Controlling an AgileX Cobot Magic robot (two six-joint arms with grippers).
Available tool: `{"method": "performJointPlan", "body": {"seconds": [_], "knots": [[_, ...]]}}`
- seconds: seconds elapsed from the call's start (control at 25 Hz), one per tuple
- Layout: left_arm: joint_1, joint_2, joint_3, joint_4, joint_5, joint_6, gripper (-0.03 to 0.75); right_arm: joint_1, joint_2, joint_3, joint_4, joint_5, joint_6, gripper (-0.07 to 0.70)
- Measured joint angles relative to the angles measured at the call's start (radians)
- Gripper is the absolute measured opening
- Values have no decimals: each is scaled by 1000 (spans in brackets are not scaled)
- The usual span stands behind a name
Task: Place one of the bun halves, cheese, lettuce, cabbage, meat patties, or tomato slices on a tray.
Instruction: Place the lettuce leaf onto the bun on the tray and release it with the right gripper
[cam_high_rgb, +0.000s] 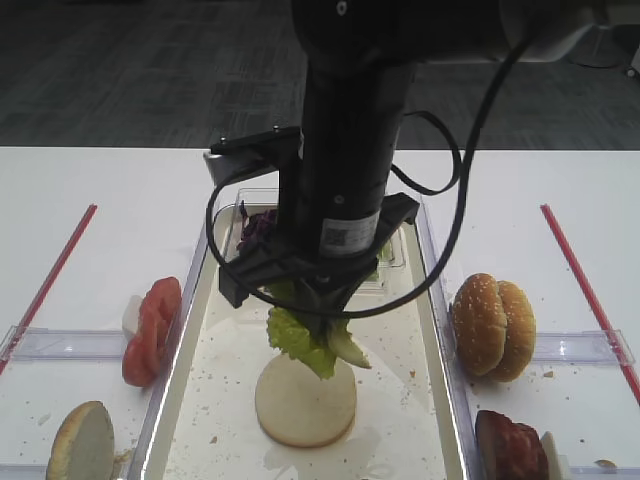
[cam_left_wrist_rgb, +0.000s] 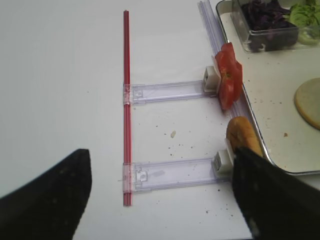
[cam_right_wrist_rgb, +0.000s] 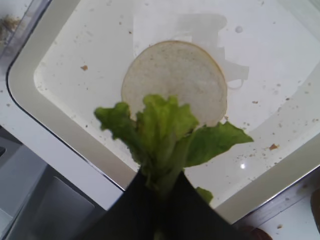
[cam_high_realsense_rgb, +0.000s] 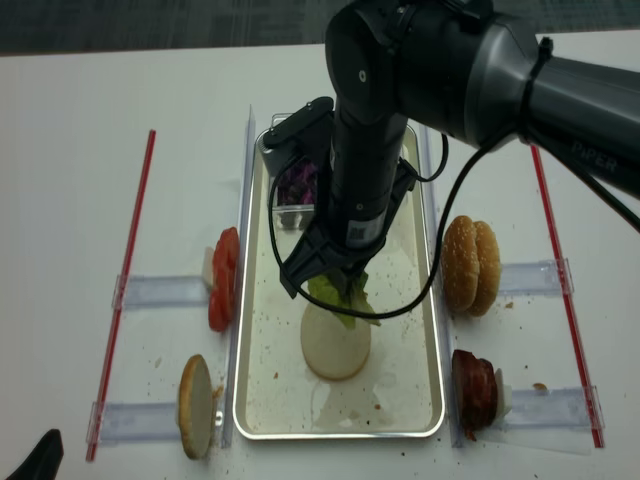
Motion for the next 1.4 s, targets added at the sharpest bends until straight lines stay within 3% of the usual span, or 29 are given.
{"method": "performJointPlan", "body": {"seconds": [0.4, 0.96, 1.4], "knots": [[0, 0, 0, 0, 0, 0, 534, 0, 37, 15, 117, -6, -68, 71], [0, 0, 0, 0, 0, 0, 534, 0, 135, 15, 116, -14, -107, 71], [0, 0, 0, 0, 0, 0, 534, 0, 169, 15, 102, -57, -115, 71]]}}
